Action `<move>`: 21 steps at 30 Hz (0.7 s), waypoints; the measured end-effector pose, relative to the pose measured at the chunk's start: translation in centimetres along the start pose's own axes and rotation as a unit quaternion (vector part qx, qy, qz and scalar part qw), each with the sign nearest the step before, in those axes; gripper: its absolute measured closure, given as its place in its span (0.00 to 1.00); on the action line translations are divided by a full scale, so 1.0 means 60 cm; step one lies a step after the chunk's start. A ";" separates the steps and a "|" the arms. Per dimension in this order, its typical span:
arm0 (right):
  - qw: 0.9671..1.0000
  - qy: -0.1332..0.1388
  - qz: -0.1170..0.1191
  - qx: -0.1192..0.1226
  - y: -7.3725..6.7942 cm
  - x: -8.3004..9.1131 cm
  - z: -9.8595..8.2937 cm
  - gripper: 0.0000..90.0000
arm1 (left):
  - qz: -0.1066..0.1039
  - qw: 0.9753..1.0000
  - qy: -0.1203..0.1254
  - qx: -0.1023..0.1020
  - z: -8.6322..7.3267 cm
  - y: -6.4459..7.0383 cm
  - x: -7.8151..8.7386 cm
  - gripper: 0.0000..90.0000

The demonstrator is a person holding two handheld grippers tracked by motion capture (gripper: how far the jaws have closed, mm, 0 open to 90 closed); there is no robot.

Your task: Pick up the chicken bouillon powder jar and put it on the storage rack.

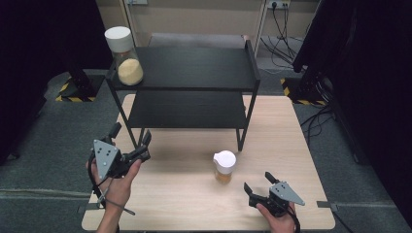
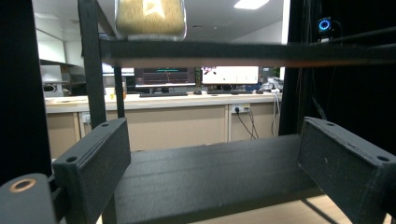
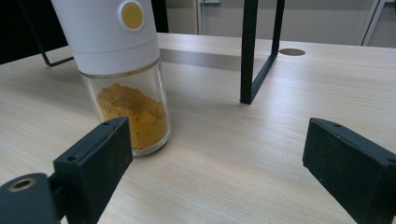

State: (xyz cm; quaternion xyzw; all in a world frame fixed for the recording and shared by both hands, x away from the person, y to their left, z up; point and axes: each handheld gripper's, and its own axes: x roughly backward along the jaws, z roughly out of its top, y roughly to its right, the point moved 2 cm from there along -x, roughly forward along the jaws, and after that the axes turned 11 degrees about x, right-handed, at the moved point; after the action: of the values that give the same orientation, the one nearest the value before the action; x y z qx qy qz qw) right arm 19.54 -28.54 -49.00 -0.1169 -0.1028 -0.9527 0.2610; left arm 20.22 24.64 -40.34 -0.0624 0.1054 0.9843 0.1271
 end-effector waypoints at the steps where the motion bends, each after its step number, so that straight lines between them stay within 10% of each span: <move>1: 1.000 0.000 0.000 0.000 0.000 0.000 0.000 0.10 | 0.000 1.000 -0.001 0.000 -0.006 0.000 0.003 0.10; 21: 1.000 0.000 0.000 0.001 0.000 0.000 0.000 0.10 | 0.003 0.997 -0.069 0.020 -0.131 -0.014 0.052 0.10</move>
State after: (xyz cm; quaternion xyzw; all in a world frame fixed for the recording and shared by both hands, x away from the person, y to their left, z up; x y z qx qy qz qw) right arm 19.52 -28.53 -49.01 -0.1163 -0.1035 -0.9527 0.2611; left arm 18.21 24.42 -48.58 0.0086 0.1166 0.9842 0.1327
